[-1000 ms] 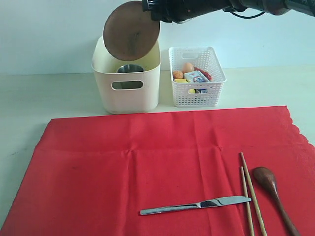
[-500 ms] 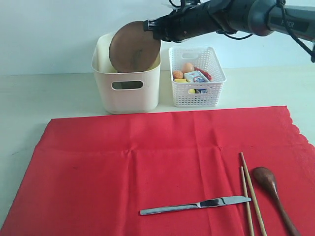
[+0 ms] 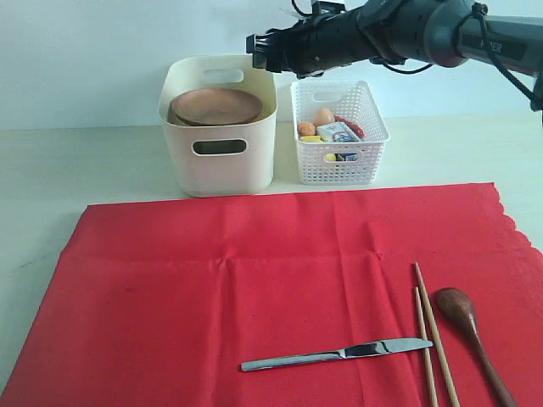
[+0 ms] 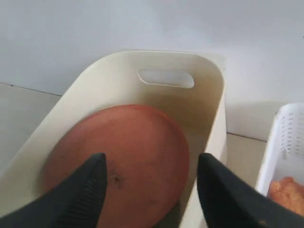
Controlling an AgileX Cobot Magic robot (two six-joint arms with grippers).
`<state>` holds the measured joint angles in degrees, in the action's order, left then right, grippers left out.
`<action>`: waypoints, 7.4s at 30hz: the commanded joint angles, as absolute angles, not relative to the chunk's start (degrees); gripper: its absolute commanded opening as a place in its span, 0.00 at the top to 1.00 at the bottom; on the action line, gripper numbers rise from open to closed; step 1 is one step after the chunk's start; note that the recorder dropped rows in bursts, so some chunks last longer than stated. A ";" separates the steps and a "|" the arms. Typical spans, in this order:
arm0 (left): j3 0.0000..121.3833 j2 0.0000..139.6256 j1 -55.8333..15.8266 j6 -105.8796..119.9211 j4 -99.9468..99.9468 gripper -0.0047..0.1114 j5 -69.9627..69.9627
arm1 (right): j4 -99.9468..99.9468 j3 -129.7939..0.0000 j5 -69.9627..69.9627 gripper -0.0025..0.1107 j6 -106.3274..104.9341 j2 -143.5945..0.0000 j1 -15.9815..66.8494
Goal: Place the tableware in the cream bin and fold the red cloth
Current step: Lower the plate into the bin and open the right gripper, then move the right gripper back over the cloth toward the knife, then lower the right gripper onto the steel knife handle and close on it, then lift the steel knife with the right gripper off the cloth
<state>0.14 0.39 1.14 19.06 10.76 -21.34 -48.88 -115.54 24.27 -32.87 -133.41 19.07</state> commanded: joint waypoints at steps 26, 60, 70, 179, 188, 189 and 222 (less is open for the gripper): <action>0.00 0.00 0.91 19.28 11.03 0.96 -21.29 | -28.87 -115.77 59.11 0.42 -18.70 -116.09 18.97; 0.00 0.00 0.91 19.28 11.03 0.96 -21.29 | -28.44 -68.87 49.33 0.45 -21.58 -82.09 19.30; 0.00 0.00 0.53 19.28 11.04 0.96 -21.29 | -28.31 -68.77 51.30 0.45 -26.69 -82.09 19.30; 0.00 0.00 0.44 19.28 11.04 0.96 -21.29 | -3.05 -59.87 48.30 0.98 -43.24 -106.35 39.29; 0.00 0.00 0.44 19.28 11.04 0.96 -21.29 | -2.93 -59.96 46.37 0.98 -41.65 -91.42 39.29; 0.00 0.00 0.44 19.28 11.04 0.96 -21.29 | -2.83 -59.96 45.95 0.98 -40.91 -90.57 39.29; 0.00 0.00 0.44 19.28 11.04 0.96 -21.29 | -7.10 -60.15 42.01 0.57 -39.53 -109.60 31.72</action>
<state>0.14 0.39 0.81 19.06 10.76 -21.34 -2.46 -59.57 42.11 -35.61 -108.88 32.19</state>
